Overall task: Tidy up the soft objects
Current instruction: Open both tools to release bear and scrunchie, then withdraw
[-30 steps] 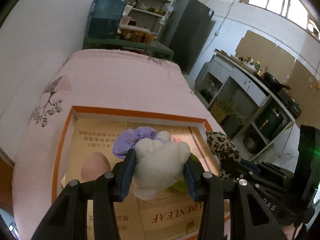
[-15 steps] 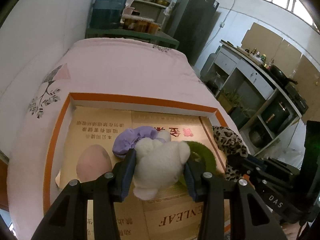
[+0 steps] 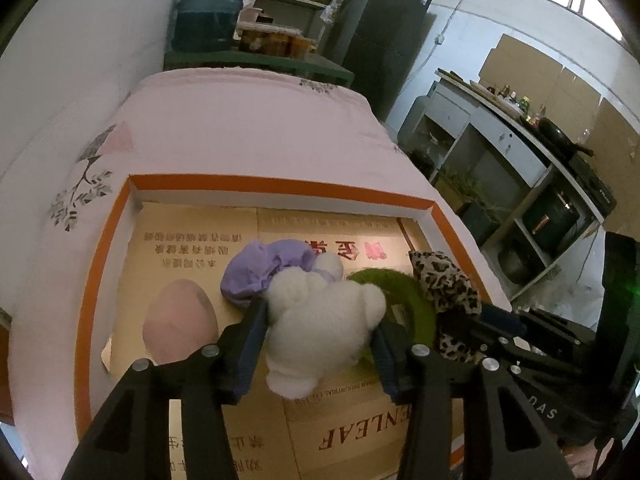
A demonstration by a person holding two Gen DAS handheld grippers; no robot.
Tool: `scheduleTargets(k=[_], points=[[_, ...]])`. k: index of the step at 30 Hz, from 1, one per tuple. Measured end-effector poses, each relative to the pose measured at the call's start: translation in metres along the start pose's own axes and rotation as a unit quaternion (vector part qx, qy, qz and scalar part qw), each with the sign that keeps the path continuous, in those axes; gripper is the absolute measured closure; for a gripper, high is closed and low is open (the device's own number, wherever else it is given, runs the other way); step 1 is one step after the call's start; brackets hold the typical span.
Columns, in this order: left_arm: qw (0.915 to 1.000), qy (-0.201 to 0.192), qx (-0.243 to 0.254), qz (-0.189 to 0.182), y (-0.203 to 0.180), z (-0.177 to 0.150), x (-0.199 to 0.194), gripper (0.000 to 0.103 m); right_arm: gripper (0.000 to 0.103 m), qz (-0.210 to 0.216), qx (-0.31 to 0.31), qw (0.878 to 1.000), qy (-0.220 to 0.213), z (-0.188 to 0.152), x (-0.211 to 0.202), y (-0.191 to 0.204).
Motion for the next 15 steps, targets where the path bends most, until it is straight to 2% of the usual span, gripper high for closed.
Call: scheduleTargets(k=[4,6,9,15], points=[[1.0,0.003,-0.002,0.002,0.0,-0.002,0.002,0.042,0.053,-0.005,-0.005,1.0,-0.001,-0.001,0.0,0.001],[1.0,-0.001,-0.006,-0.002,0.001,-0.003,0.0,0.04,0.048,-0.009,-0.007,1.0,-0.002,-0.002,-0.001,0.001],[0.9999,-0.006,-0.009,-0.004,0.001,-0.004,-0.004,0.038,0.045,-0.018,-0.011,1.0,-0.002,-0.003,-0.001,0.002],[0.9998,-0.018,-0.007,-0.005,-0.002,-0.007,-0.016,0.038,0.044,-0.027,-0.015,1.0,-0.006,-0.007,-0.006,0.004]])
Point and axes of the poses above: each gripper's, at about its wrist camera, not at the fingertips, and x roughly the way its jaws point, y to its left, z to its top, the point moved 7 cm from there along x, roughly the way its jaws point, and after that the axes turned 11 degrees about y, right-handed, at the moved point
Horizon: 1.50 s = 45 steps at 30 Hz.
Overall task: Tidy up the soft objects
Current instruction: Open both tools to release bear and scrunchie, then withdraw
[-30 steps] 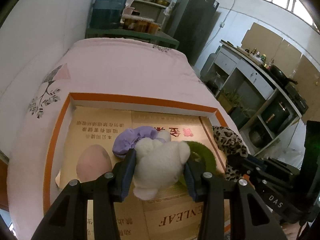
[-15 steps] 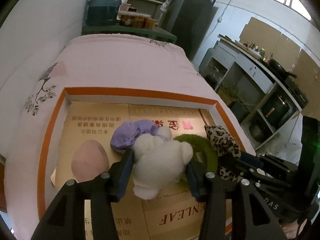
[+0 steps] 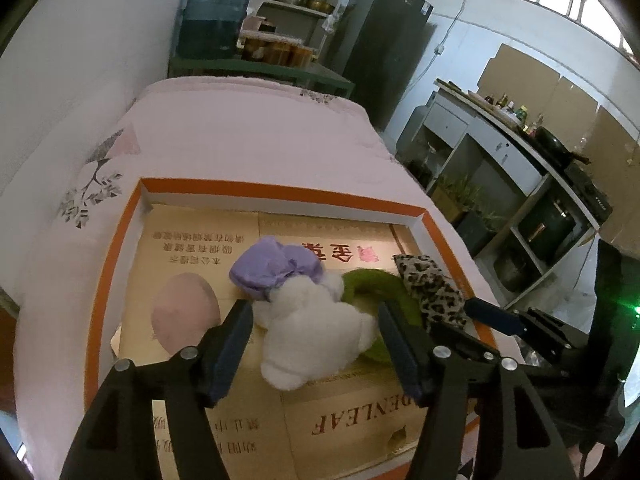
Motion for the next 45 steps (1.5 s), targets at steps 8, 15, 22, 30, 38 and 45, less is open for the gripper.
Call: scheduleTargets(k=[8,15,22,30,38,45], points=[[0.9998,-0.016,0.009,-0.001,-0.008,-0.003,-0.019,0.038,0.044,0.002,0.002,1.0,-0.008,-0.003,-0.013,0.002],[0.9995,-0.031,0.009,-0.003,-0.013,-0.008,-0.038,0.038,0.044,0.004,0.0,1.0,-0.015,-0.008,-0.028,0.005],[0.9988,-0.048,0.007,-0.007,-0.019,-0.016,-0.061,0.038,0.044,0.007,-0.002,1.0,-0.023,-0.017,-0.047,0.012],[0.9976,-0.067,0.003,-0.014,-0.026,-0.026,-0.087,0.038,0.044,0.008,-0.003,0.999,-0.032,-0.027,-0.067,0.017],[0.996,-0.088,0.007,-0.012,-0.035,-0.036,-0.113,0.038,0.044,0.011,-0.002,0.999,-0.043,-0.039,-0.091,0.023],[0.9937,-0.11,0.017,0.001,-0.04,-0.05,-0.137,0.038,0.044,0.009,-0.006,0.998,-0.055,-0.052,-0.114,0.032]])
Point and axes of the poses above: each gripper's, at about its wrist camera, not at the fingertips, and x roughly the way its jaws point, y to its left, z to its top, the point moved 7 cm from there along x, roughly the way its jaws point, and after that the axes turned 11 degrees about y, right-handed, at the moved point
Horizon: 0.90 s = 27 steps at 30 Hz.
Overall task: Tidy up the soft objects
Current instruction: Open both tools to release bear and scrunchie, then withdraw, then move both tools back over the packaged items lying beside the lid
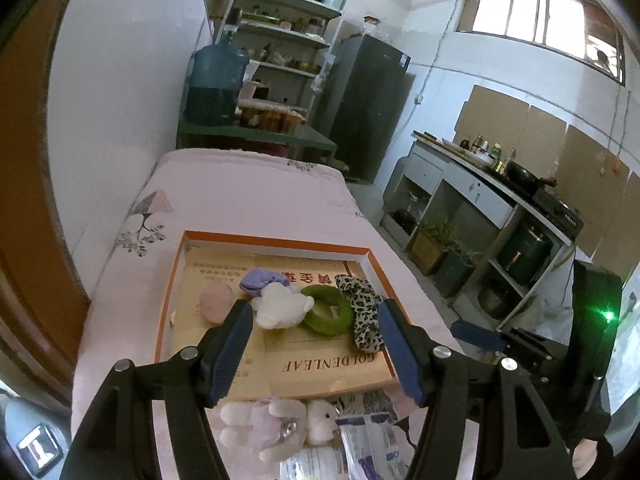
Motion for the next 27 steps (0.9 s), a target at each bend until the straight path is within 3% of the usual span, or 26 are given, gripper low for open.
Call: scheduleTargets(k=[27], points=[[0.9986,-0.041,0.02,0.027,-0.011,-0.061,-0.068,0.038,0.044,0.02,0.004,0.999,-0.03,-0.057,-0.058,0.04]])
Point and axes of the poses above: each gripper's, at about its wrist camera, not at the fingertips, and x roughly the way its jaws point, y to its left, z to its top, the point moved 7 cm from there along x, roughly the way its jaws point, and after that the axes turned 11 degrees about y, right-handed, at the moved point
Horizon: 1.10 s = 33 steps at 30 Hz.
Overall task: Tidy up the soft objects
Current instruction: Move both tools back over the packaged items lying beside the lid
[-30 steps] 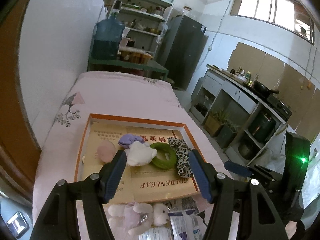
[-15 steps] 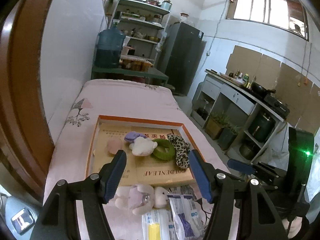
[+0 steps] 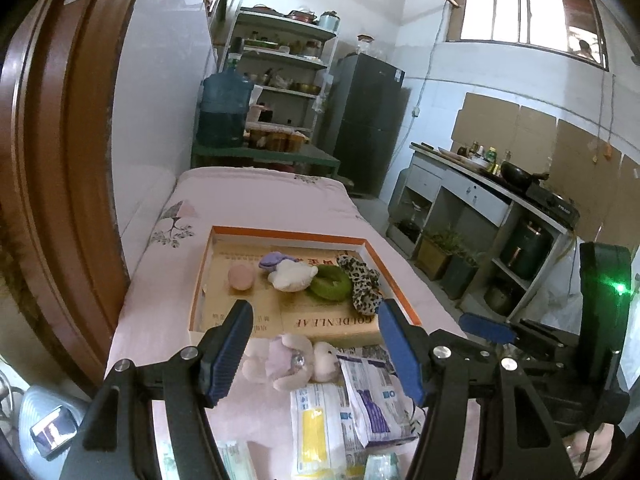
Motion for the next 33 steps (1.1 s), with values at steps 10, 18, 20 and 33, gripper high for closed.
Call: scheduleTargets(k=[10,18,20,33], points=[[0.9999,-0.013,0.005,0.006,-0.004,-0.021,-0.01,0.038,0.044,0.006,0.006,1.0,-0.005,-0.02,-0.011,0.007],[0.9992,-0.033,-0.006,0.023,0.011,-0.038,-0.021,0.038,0.043,0.021,0.018,0.999,0.019,-0.037,0.005,0.011],[0.9991,-0.032,-0.01,0.026,0.016,-0.043,-0.02,0.038,0.037,0.025,0.019,0.999,0.025,-0.039,0.011,0.014],[0.9987,-0.008,-0.027,0.041,0.049,-0.085,-0.012,0.038,0.027,0.046,0.032,0.996,0.074,-0.057,0.052,0.018]])
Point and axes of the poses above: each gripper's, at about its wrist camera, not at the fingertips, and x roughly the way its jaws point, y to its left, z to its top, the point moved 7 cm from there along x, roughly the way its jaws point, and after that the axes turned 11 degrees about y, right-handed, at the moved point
